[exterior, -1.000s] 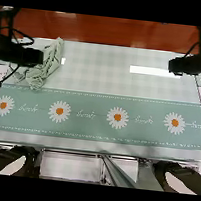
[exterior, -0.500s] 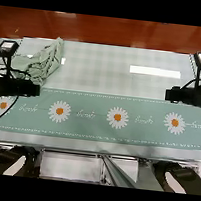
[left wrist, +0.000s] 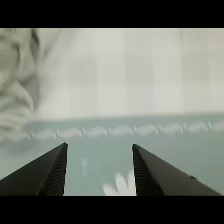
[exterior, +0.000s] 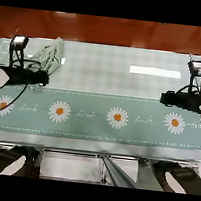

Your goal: Fold the shirts.

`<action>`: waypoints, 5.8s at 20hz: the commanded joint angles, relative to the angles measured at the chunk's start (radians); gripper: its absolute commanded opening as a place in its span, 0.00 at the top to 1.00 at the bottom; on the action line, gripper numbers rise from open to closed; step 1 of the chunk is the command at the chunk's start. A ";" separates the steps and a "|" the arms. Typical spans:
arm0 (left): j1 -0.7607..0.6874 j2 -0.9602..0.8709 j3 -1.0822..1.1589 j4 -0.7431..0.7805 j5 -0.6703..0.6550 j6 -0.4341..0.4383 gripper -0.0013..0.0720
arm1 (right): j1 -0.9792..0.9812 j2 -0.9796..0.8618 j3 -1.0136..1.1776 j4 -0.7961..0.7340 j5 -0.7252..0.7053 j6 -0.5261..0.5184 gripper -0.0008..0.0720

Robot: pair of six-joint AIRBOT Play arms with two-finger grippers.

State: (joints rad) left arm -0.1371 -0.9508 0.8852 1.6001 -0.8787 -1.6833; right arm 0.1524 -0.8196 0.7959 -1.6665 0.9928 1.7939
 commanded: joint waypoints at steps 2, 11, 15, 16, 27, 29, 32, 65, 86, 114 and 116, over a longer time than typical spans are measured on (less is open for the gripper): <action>0.122 -0.277 0.262 0.044 0.036 -0.002 0.30 | -0.001 0.000 -0.004 0.007 -0.006 0.005 0.53; 0.313 -0.814 0.684 0.045 -0.232 -0.001 0.30 | -0.001 0.000 -0.003 0.019 0.025 0.005 0.53; 0.278 -0.904 0.721 0.043 -0.214 0.000 0.30 | -0.001 0.000 -0.004 0.034 0.023 0.005 0.53; 0.266 -0.916 0.721 0.042 -0.214 0.019 0.30 | -0.001 0.000 -0.003 0.034 0.021 0.005 0.53; 0.145 -0.594 0.866 -0.011 -0.135 0.097 0.95 | -0.001 0.001 -0.003 0.106 0.054 0.003 0.53; 0.103 -0.441 0.867 -0.012 -0.053 0.079 0.95 | -0.001 0.008 -0.003 0.148 0.083 -0.023 0.53; 0.056 -0.249 0.867 -0.011 0.008 0.055 0.95 | 0.000 0.066 -0.003 0.157 0.080 -0.027 0.53; -0.420 -0.002 -0.028 -0.025 -0.173 -0.217 0.30 | -0.073 0.268 -0.061 0.239 0.013 -0.025 0.43; 0.186 -0.474 -0.060 -0.845 -0.340 0.506 0.30 | -0.342 0.023 -0.367 0.772 0.017 -0.415 0.45; 0.082 -0.523 0.011 -0.830 -0.304 0.520 0.95 | 0.275 -0.694 0.078 1.117 -0.150 -0.522 0.53; 0.083 -0.523 0.014 -0.830 -0.299 0.520 0.95 | 0.274 -0.690 0.084 1.112 -0.096 -0.546 0.94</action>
State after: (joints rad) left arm -0.0540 -1.4734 0.8963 0.7696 -1.1847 -1.1622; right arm 0.4236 -1.4960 0.8516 -0.5514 0.8433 1.2644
